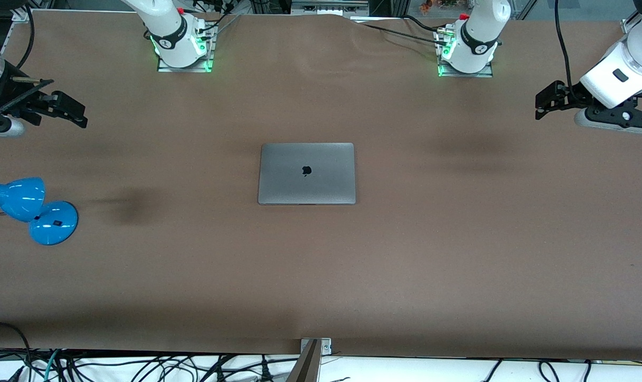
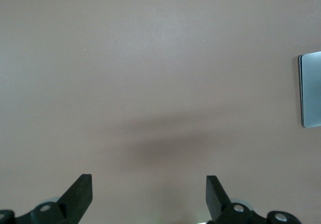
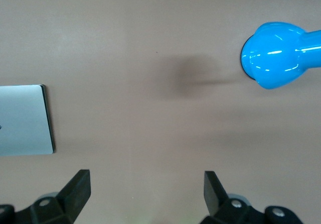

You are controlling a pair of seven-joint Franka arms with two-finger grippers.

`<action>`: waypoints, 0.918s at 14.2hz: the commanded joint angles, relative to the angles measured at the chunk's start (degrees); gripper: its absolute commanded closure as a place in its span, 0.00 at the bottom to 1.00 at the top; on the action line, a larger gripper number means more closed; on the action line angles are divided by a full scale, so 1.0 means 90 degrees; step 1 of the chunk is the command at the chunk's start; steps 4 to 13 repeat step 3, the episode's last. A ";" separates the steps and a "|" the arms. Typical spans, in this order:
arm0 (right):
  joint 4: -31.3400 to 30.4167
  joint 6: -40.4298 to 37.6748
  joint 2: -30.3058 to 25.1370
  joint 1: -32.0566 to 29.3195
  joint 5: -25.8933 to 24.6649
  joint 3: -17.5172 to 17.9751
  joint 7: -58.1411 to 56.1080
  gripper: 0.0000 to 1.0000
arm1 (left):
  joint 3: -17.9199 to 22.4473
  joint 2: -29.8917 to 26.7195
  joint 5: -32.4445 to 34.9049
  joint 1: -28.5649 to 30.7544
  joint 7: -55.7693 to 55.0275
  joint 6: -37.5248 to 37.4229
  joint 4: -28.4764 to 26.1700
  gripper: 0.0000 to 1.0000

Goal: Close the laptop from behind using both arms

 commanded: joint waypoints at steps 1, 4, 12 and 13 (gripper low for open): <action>0.0049 -0.0028 -0.0042 -0.0035 0.0083 0.0041 0.0074 0.00 | -0.0068 0.0110 -0.0024 0.0048 -0.0049 -0.0127 0.0160 0.00; 0.0039 -0.0028 -0.0023 -0.0044 0.0093 0.0041 0.0065 0.00 | -0.0087 0.0120 -0.0024 0.0039 -0.0049 -0.0137 0.0141 0.00; 0.0039 -0.0028 -0.0023 -0.0044 0.0093 0.0041 0.0065 0.00 | -0.0087 0.0120 -0.0024 0.0039 -0.0049 -0.0137 0.0141 0.00; 0.0039 -0.0028 -0.0023 -0.0044 0.0093 0.0041 0.0065 0.00 | -0.0087 0.0120 -0.0024 0.0039 -0.0049 -0.0137 0.0141 0.00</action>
